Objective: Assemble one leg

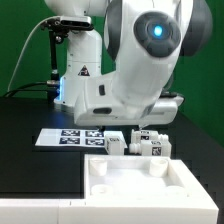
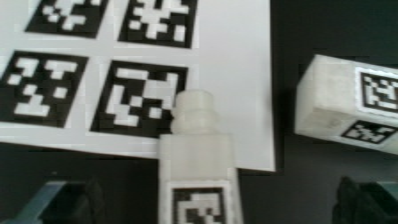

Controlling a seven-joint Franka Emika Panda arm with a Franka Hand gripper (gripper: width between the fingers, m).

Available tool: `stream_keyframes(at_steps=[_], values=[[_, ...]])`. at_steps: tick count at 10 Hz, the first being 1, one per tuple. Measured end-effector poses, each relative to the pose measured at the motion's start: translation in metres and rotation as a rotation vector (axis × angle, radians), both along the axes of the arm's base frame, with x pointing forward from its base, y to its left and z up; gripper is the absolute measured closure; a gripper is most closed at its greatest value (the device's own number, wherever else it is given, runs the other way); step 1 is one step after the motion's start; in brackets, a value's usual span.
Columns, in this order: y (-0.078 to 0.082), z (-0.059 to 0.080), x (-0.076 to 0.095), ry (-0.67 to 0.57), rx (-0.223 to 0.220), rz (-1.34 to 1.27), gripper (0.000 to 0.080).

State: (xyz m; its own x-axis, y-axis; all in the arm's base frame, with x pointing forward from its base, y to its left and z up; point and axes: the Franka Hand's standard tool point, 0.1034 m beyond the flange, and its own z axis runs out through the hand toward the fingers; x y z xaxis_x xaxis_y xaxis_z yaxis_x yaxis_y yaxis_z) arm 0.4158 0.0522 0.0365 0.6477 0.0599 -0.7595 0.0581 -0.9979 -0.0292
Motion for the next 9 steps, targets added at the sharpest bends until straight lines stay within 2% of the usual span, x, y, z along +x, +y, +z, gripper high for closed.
stream_keyframes(at_steps=[2, 5, 9], values=[[0.004, -0.007, -0.002, 0.048, -0.009, 0.006, 0.0150], [0.003, -0.007, -0.002, 0.045, -0.007, 0.005, 0.0150], [-0.004, -0.017, -0.010, 0.063, -0.011, -0.006, 0.0150]])
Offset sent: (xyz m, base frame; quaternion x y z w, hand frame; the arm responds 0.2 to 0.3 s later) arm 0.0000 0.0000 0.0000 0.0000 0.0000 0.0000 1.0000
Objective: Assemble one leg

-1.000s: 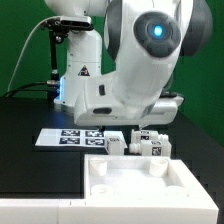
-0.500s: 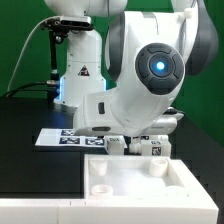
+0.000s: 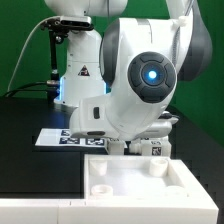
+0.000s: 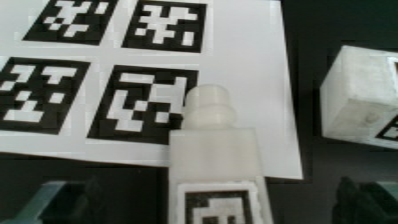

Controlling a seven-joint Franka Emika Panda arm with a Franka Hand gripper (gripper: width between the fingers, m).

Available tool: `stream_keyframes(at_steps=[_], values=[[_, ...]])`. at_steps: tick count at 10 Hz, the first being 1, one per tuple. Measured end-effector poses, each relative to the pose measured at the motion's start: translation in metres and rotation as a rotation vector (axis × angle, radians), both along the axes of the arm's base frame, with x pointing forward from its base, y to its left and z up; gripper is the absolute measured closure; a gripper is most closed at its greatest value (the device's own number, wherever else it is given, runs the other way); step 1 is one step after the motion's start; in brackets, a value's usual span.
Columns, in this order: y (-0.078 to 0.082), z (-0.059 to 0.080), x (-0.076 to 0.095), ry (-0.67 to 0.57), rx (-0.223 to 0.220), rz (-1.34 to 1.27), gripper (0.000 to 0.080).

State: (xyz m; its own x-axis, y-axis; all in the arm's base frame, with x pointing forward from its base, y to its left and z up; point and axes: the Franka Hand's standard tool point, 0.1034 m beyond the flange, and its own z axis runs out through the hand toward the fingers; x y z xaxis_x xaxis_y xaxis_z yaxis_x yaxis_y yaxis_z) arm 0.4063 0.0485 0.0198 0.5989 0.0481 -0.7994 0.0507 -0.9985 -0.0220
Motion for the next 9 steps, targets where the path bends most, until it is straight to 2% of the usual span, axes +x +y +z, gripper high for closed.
stream_keyframes(at_steps=[2, 3, 4, 5, 6, 7, 9], values=[[-0.0011, -0.0042, -0.0020, 0.008, -0.004, -0.003, 0.0150], [-0.0011, -0.0041, -0.0019, 0.008, -0.004, -0.003, 0.0198], [-0.0011, -0.0041, -0.0020, 0.008, -0.004, -0.003, 0.0198], [-0.0011, -0.0041, -0.0020, 0.008, -0.004, -0.003, 0.0372], [-0.0011, -0.0041, -0.0020, 0.008, -0.004, -0.003, 0.0372], [-0.0011, -0.0041, -0.0020, 0.008, -0.004, -0.003, 0.0518], [-0.0011, -0.0039, -0.0020, 0.009, -0.004, -0.003, 0.0518]])
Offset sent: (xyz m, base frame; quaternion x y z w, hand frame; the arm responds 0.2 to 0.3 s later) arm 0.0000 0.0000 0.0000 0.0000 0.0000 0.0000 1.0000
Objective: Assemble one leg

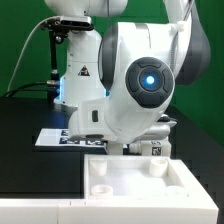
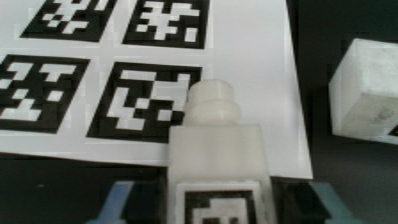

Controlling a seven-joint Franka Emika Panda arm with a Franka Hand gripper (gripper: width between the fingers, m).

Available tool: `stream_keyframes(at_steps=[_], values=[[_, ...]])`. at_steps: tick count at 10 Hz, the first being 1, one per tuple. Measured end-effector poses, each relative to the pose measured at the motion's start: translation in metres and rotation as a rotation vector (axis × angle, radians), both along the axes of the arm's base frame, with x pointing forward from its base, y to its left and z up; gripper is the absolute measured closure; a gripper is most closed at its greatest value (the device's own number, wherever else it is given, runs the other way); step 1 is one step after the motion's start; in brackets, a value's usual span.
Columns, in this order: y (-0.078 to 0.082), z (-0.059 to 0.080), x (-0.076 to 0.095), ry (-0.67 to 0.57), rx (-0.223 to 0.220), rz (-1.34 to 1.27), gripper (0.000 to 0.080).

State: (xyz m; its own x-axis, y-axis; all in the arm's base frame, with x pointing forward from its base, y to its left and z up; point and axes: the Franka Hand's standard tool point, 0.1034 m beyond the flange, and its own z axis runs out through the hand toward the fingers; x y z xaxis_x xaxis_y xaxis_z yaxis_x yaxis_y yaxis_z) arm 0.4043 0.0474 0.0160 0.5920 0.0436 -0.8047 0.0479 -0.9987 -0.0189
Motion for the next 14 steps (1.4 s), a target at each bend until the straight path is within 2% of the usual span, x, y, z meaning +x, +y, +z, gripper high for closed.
stream_keyframes(at_steps=[1, 2, 4, 5, 6, 7, 10, 11, 13, 14], values=[[0.000, 0.005, 0.002, 0.006, 0.001, -0.001, 0.0518], [0.003, 0.018, 0.012, -0.024, 0.005, 0.003, 0.0518], [0.011, 0.067, 0.039, -0.092, 0.022, 0.015, 0.0518], [0.013, 0.084, 0.054, -0.156, 0.028, 0.014, 0.0518], [0.017, 0.089, 0.068, -0.241, 0.034, 0.017, 0.0517], [0.019, 0.082, 0.068, -0.313, 0.037, 0.018, 0.0517], [0.018, 0.081, 0.076, -0.514, 0.048, 0.013, 0.0517], [0.019, 0.089, 0.085, -0.563, 0.058, 0.020, 0.0517], [0.019, 0.129, 0.124, -0.663, 0.077, 0.028, 0.0517], [0.022, 0.143, 0.138, -0.740, 0.081, 0.026, 0.0517]])
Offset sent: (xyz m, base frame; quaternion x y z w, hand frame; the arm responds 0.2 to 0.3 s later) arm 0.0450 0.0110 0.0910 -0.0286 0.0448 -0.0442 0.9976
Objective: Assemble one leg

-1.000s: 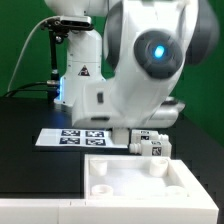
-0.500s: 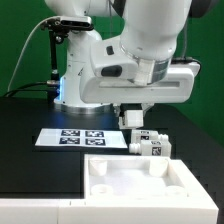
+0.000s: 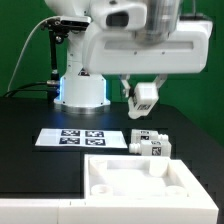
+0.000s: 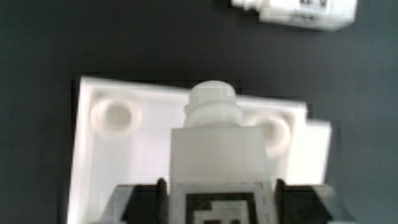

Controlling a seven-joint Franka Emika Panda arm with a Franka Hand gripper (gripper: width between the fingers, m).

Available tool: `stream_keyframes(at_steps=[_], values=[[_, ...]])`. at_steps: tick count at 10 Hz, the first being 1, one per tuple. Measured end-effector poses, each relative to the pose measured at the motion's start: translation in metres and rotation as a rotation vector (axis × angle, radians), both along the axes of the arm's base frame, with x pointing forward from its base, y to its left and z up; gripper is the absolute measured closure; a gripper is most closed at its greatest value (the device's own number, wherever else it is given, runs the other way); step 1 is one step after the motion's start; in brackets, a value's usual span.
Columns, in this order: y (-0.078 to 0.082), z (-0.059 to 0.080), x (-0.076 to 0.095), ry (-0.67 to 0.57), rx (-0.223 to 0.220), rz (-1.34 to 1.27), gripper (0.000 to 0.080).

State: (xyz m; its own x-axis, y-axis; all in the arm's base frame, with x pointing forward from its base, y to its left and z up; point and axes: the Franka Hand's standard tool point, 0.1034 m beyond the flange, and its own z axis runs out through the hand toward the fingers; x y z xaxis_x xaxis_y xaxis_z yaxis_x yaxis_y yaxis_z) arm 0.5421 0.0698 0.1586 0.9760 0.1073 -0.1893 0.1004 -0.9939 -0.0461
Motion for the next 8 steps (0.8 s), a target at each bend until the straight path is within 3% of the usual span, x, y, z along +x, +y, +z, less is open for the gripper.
stream_keyframes(at_steps=[1, 5, 8], values=[[0.004, 0.006, -0.003, -0.058, -0.003, -0.045, 0.0517], [0.001, 0.001, 0.005, -0.358, 0.019, -0.043, 0.0515], [0.012, -0.007, 0.047, -0.683, 0.043, 0.012, 0.0515]])
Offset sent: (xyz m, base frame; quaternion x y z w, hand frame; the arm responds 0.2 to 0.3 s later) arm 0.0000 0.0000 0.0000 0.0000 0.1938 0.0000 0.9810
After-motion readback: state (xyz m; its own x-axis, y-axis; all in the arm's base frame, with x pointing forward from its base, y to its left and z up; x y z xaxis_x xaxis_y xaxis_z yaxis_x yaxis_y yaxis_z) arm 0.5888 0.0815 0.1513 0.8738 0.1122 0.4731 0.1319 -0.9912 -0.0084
